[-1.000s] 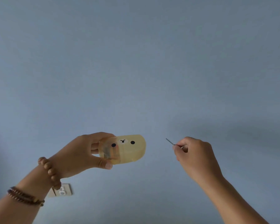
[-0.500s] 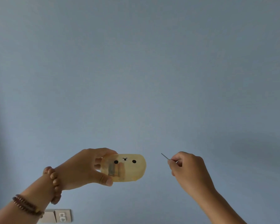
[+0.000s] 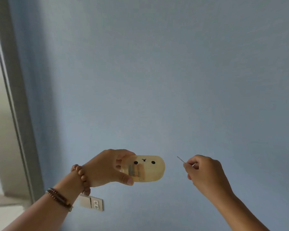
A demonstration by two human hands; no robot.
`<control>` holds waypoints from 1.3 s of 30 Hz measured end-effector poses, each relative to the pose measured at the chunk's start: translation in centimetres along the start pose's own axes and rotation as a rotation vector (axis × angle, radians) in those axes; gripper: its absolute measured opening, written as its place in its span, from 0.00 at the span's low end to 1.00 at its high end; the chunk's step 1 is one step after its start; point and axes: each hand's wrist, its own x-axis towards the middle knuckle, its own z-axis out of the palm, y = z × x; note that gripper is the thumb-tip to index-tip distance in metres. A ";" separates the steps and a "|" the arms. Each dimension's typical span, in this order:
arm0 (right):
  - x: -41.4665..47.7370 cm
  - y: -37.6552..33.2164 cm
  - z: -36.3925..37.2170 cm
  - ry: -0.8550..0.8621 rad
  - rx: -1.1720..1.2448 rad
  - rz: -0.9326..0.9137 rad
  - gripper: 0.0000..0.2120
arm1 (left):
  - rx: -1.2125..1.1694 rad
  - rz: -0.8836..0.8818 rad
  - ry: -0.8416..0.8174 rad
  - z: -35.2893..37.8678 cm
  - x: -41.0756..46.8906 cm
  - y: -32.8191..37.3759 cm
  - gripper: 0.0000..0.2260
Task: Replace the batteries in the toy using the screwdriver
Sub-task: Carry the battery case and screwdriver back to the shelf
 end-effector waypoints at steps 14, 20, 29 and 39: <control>-10.1 -16.7 10.7 -0.416 0.317 -0.597 0.08 | 0.033 -0.490 0.616 -3.7 -29.2 1.0 0.32; -22.2 -26.8 12.9 -0.593 0.484 -0.821 0.06 | 0.104 -0.685 0.848 -4.0 -46.3 5.9 0.29; -43.4 -39.1 10.6 -0.842 0.690 -1.040 0.06 | 0.188 -0.990 1.096 -1.1 -69.6 13.8 0.28; -58.3 -47.0 11.5 -0.888 0.724 -1.063 0.07 | 0.224 -1.063 1.196 -2.0 -87.0 15.5 0.31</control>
